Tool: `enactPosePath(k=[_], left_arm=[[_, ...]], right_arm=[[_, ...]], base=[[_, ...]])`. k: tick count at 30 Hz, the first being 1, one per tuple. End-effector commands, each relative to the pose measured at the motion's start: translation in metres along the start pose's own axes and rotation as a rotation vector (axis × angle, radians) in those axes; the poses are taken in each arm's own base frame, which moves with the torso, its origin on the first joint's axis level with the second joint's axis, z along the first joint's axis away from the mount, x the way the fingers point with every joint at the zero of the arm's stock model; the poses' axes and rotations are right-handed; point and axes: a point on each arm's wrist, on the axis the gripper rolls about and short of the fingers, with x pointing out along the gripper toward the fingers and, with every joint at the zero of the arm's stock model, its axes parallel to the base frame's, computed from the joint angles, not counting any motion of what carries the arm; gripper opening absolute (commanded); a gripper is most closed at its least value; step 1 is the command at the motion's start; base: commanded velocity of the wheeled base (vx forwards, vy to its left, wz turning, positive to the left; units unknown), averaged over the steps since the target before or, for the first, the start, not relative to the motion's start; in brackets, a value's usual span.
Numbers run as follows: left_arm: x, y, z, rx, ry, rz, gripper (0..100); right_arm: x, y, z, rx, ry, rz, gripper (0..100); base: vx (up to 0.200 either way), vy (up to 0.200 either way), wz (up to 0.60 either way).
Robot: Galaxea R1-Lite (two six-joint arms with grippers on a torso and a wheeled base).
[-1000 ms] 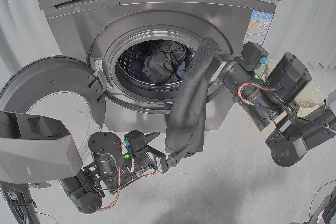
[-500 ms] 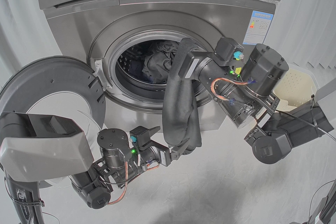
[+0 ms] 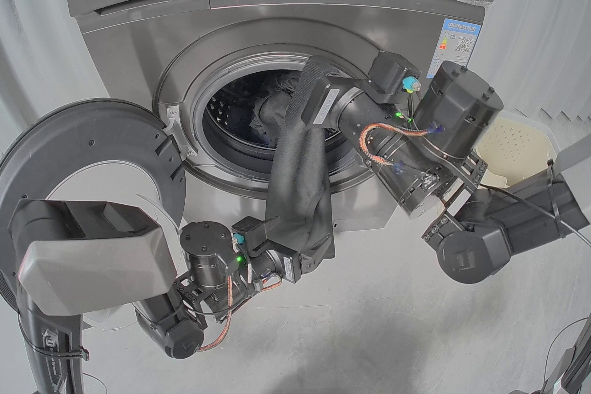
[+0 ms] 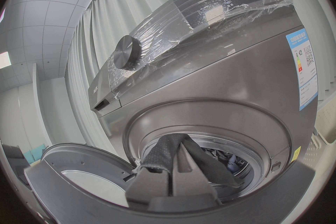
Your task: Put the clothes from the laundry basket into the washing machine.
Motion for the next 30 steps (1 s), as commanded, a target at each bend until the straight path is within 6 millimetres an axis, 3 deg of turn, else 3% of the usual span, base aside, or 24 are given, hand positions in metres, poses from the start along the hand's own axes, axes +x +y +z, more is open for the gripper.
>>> enactPosePath(k=[1,18,30], left_arm=[[0.015,0.007,-0.009,-0.005,-0.006,0.015,100],[0.049,0.062,-0.021,-0.002,-0.081,0.169,100],[0.051,0.070,-0.028,0.011,-0.069,0.202,100]], right_arm=[[-0.002,0.009,0.001,0.015,-0.007,0.022,0],[-0.013,0.016,0.008,0.051,-0.023,0.034,0],[-0.015,0.012,0.024,0.056,-0.057,0.027,0]], base=[[0.000,0.000,0.00],[0.000,0.000,0.00],[0.000,0.000,0.00]])
